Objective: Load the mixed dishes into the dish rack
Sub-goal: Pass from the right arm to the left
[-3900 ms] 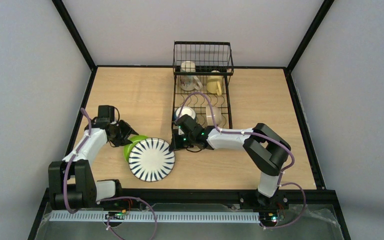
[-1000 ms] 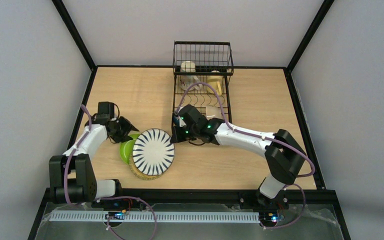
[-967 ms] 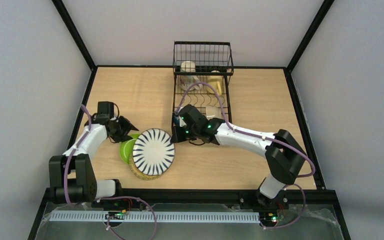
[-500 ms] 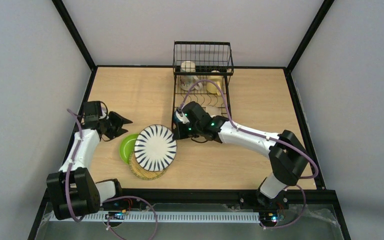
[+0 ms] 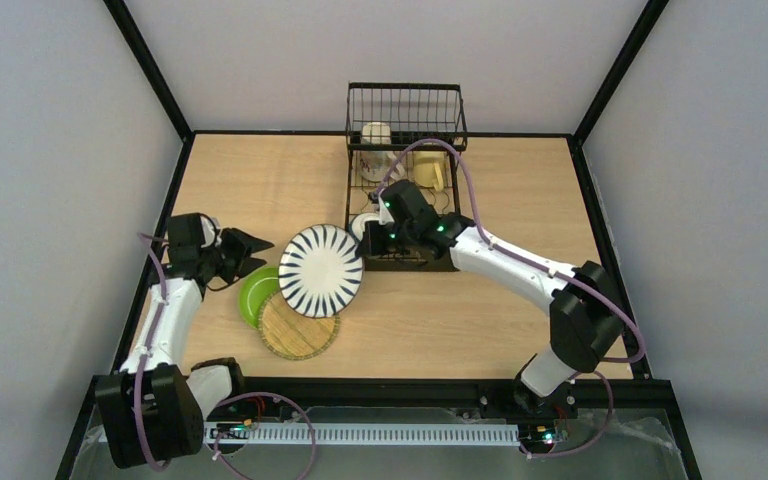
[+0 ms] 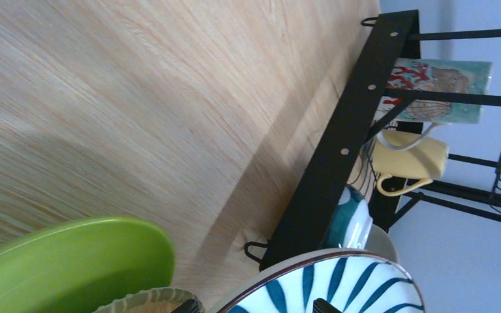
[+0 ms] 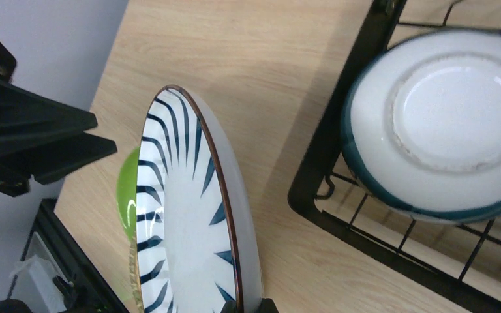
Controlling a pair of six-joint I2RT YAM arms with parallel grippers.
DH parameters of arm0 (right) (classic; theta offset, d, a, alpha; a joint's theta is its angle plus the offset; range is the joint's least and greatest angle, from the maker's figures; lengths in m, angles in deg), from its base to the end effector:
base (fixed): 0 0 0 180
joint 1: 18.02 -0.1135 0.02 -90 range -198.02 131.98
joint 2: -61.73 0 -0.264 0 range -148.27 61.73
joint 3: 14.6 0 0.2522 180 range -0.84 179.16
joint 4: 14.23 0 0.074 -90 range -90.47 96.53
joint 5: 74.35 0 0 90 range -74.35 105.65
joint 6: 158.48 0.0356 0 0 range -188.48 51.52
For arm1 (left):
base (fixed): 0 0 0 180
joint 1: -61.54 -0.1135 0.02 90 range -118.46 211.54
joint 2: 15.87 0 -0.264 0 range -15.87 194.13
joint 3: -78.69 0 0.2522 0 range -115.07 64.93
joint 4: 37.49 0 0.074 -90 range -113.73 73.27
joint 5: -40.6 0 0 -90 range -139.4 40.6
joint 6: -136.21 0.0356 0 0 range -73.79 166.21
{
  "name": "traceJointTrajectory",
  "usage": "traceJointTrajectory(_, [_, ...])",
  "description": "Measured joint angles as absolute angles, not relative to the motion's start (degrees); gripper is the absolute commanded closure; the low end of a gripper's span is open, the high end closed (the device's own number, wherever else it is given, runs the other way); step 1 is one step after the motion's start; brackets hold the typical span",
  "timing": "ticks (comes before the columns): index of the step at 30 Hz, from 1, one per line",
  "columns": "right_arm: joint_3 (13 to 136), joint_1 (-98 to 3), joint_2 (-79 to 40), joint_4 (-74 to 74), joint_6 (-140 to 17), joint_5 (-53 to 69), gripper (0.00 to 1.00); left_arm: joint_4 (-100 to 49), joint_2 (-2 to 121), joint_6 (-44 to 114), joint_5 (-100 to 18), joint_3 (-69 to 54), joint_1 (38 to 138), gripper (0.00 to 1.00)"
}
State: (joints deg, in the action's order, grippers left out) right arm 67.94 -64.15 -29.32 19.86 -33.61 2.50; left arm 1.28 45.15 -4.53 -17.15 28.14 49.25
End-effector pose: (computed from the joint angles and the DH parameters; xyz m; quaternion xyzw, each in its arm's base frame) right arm 0.2397 0.2610 0.2666 -0.1350 0.9007 0.3391 0.2355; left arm 0.2073 0.0257 0.2198 -0.3883 0.8183 -0.3560 0.2302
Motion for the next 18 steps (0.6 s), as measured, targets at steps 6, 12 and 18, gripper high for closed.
traceJointTrajectory(6, [71.9,-62.9,-29.3,21.3,-34.0,1.6,1.0,0.7,43.0,-4.7,-15.9,28.1,49.9,0.01])
traceJointTrajectory(12, [74.7,-61.6,-29.3,22.0,-34.4,0.6,1.0,0.5,41.4,-4.6,-15.3,28.1,51.0,0.01])
traceJointTrajectory(18, [76.7,-60.7,-29.4,23.0,-34.6,0.0,1.0,-1.5,40.3,-5.1,-14.2,28.7,51.8,0.01])
